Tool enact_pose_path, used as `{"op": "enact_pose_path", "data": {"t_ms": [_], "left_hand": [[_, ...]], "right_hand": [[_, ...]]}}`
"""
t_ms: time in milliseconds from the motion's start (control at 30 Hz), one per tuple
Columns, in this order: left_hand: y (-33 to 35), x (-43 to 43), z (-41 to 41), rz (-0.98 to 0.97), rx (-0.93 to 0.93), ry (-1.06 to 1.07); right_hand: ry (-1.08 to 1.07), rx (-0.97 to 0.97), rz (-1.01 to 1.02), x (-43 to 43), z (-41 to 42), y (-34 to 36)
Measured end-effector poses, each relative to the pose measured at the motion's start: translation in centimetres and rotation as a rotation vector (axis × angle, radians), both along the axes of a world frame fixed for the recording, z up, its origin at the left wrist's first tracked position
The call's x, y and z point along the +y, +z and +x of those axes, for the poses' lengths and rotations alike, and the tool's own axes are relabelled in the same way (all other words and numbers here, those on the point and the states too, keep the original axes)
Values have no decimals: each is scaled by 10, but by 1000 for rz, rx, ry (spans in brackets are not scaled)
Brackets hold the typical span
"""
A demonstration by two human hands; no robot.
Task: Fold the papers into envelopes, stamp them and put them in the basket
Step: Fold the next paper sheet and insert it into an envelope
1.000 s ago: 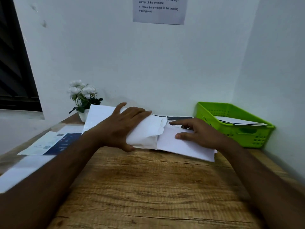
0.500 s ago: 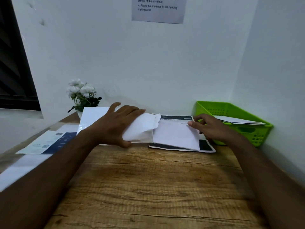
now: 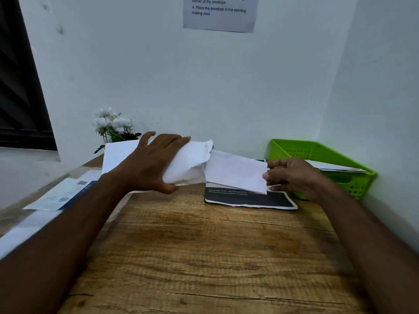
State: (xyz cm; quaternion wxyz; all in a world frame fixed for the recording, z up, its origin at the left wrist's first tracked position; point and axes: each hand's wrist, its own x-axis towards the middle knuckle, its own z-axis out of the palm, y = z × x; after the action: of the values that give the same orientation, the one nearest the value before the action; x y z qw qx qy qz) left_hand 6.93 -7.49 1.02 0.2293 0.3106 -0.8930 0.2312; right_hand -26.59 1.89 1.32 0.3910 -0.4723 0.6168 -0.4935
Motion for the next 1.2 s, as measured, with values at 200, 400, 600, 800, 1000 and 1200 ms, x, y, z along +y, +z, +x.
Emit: {"op": "enact_pose_path", "data": {"t_ms": [200,400,600,800,1000,1200], "left_hand": [[2,3,-3,-15,-15,25],[2,6,-7,-38,-55,54],[2,11,-13,-54,-78,81],[3,16,-18,-76,-96,84],[3,21,-24,-90,-112,83],[4,27,-28,-87,-114,83]], "right_hand": [[-42,-69,-130,5,4,3],[-37,-114,-233,4,10,2],[51,-114,-282,4,22,0],[79,-106,-312,6,37,-2],[113,-119,-365,8,52,-1],[113,-127,-404,10,63,-6]]}}
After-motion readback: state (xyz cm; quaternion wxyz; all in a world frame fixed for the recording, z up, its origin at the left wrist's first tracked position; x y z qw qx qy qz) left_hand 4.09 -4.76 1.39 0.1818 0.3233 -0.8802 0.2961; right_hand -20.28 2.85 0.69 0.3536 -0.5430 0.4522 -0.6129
